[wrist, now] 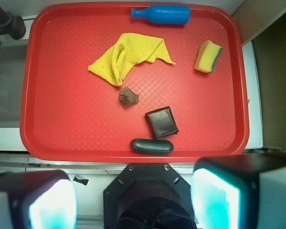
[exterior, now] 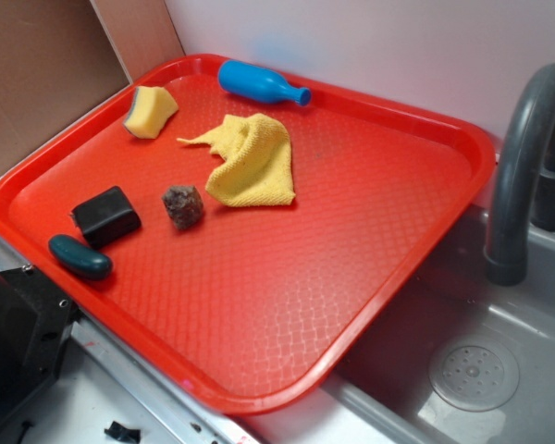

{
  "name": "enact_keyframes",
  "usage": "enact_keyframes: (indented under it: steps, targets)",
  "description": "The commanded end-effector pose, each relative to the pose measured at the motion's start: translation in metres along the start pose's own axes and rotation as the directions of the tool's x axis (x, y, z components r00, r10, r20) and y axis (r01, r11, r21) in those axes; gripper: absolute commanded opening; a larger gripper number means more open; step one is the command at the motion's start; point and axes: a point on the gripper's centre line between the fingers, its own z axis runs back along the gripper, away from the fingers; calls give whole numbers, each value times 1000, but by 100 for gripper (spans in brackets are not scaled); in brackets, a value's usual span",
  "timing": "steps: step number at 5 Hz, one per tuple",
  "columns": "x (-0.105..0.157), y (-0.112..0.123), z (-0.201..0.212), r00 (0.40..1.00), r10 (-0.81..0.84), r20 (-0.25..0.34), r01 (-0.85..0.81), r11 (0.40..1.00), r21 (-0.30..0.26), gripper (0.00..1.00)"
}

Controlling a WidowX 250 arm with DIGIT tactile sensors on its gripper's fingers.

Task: Grab the green sponge.

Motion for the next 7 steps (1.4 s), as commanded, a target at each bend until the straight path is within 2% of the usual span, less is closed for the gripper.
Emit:
enact_keyframes:
  steps: [1, 2, 3, 4, 5, 6, 7]
  targets:
    - [0, 0, 0, 1000, 0, 0, 0, 1000, 0, 100]
    - [19, 12, -15, 974, 186, 131, -186, 982, -8, 100]
    - [45, 31, -39, 922, 293, 252, -296, 955, -28, 100]
    - [66, 55, -56, 871, 365, 327, -372, 927, -44, 100]
    - [85, 92, -80, 841, 434, 322, -429, 899, -90, 100]
    - [99, 116, -111, 834, 440, 333, -432, 896, -101, 100]
    - [111, 136, -136, 843, 422, 335, -455, 890, 25, 100]
